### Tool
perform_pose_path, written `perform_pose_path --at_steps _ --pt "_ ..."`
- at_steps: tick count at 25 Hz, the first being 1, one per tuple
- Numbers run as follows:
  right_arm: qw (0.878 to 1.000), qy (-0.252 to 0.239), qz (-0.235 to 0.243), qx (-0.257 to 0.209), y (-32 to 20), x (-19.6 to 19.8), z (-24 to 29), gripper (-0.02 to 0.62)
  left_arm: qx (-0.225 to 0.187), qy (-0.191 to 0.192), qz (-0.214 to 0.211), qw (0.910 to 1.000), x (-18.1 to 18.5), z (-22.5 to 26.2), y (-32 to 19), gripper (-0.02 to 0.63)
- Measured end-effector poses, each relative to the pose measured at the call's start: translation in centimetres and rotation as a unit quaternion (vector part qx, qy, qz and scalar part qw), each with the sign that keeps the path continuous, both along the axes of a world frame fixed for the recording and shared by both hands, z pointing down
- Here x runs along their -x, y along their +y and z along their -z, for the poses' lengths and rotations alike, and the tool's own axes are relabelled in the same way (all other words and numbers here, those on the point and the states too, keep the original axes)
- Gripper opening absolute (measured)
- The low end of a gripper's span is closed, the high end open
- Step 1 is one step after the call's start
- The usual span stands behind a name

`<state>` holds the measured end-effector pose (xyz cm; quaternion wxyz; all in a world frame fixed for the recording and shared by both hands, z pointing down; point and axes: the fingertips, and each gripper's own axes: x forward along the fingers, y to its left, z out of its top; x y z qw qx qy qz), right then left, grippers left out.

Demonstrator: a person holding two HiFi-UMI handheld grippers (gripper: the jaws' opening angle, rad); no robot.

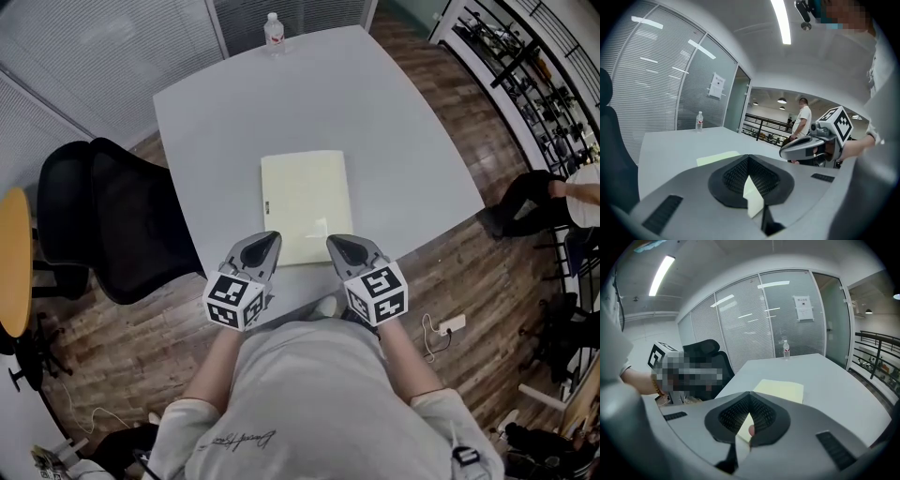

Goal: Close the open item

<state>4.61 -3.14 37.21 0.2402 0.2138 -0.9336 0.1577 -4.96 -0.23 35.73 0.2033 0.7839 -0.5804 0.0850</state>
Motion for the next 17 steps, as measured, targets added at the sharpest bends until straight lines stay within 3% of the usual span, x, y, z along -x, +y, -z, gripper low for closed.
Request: perform_pose_path --at_steps 17 --pt "1.0 0.001 0.003 0.0 0.09 -0.4 0.18 0.012 -0.003 -0.001 -0.005 1.0 -0.53 0.61 -0.36 0.009"
